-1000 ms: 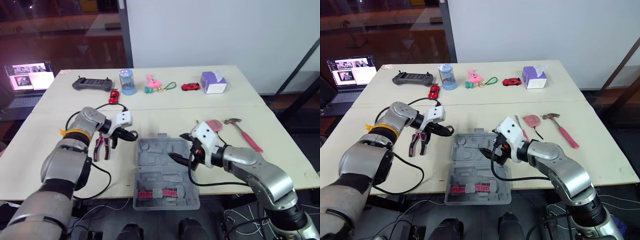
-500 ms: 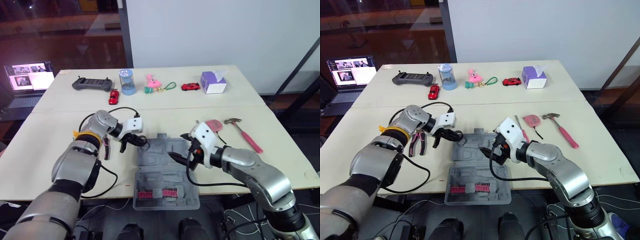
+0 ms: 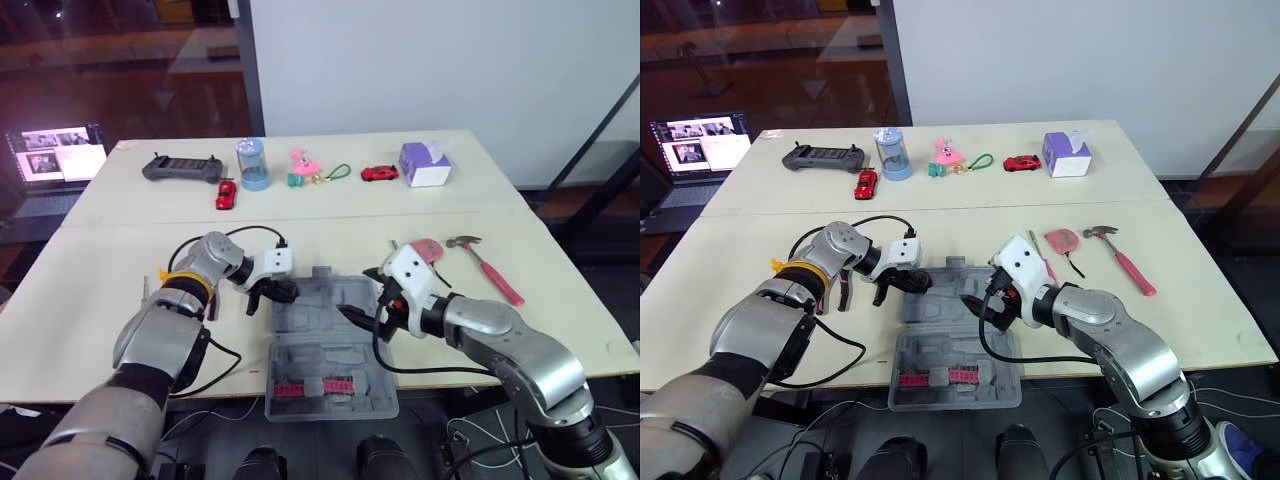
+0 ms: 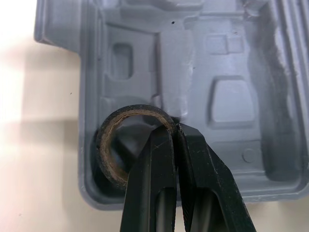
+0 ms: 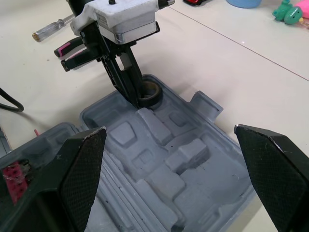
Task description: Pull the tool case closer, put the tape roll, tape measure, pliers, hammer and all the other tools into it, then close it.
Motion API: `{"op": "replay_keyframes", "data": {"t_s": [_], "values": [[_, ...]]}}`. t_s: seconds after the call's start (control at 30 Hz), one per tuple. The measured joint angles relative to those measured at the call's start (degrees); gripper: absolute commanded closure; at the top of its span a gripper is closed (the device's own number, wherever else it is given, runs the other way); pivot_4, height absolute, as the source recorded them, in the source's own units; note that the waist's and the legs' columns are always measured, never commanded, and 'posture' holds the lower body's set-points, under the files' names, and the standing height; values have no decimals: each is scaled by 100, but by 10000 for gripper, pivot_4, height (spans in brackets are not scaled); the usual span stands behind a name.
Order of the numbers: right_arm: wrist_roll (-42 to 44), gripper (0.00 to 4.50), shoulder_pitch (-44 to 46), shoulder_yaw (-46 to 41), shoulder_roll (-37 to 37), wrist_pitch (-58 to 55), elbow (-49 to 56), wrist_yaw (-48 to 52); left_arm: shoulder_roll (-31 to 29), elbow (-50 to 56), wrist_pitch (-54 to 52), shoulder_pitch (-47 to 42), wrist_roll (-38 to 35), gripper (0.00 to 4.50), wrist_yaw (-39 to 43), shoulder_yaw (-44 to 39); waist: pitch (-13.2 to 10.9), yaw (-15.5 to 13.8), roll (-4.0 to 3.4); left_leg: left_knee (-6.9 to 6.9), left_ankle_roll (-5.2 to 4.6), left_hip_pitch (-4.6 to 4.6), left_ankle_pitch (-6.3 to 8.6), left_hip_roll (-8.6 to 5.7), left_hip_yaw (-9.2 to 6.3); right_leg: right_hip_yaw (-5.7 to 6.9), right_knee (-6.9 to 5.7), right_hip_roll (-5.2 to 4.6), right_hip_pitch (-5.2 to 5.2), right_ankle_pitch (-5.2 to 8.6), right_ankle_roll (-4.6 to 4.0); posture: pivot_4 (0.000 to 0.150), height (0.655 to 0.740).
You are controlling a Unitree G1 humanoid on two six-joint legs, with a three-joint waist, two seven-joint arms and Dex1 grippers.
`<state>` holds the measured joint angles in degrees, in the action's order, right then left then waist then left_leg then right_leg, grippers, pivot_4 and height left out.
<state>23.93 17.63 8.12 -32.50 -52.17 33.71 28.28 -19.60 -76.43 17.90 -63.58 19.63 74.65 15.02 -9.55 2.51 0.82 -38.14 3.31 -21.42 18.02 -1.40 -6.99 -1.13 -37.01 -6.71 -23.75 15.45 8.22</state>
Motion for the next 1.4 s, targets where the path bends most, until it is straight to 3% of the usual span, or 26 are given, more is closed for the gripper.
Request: {"op": "replay_keyframes", "data": {"t_s": [0.13, 0.23, 0.3, 0.67, 0.93, 1.0, 1.4], "values": [[2, 0, -52, -8, 0, -3, 0, -6, 0, 0, -10, 0, -2, 44550, -78, -3, 0, 0, 0, 0, -1, 0, 0, 0, 0, 0, 0, 0, 0, 0, 0, 1500, 7400], [2, 0, -53, -8, 0, -3, 0, -6, 0, 0, -12, 0, -8, 34706, -127, -7, 0, 0, 0, 0, 0, 0, 0, 0, 0, 0, 0, 0, 0, 0, 0, 1500, 7400], [2, 0, -53, -8, 0, -3, 0, -4, 0, 0, -18, -1, -13, 25599, -150, -12, 0, 0, 0, 0, 1, 0, 0, 0, 0, 0, 0, 0, 0, 0, 0, 1500, 7400], [0, 0, -37, -8, 0, -1, 0, 32, -103, 3, -110, -145, -224, 25599, 147, -201, 0, 1, 0, -1, 1, 0, -1, 0, 0, 0, 0, 0, 0, 0, 0, 1500, 7400], [-6, 0, -33, -7, 32, 1, 0, 6, -300, 46, -262, -101, -775, 25599, 205, -765, 0, 3, 0, -1, 3, 0, -2, 0, 0, 0, -3, 0, 0, 0, 0, 1500, 7400], [-6, 0, -35, -6, 53, 3, 0, -7, -303, 79, -257, 36, -895, 33981, 125, -891, 0, 4, 0, -2, 9, 0, -5, 0, -1, 0, -4, 0, -1, 0, 0, 1500, 7400], [-11, 0, -64, -7, 103, 17, 0, -30, -292, 249, 39, 699, -1198, 33981, -228, -1168, 0, 1, 0, -2, 18, 1, -10, 0, -1, 0, -5, 0, 0, 0, 0, 1500, 7400]]}}
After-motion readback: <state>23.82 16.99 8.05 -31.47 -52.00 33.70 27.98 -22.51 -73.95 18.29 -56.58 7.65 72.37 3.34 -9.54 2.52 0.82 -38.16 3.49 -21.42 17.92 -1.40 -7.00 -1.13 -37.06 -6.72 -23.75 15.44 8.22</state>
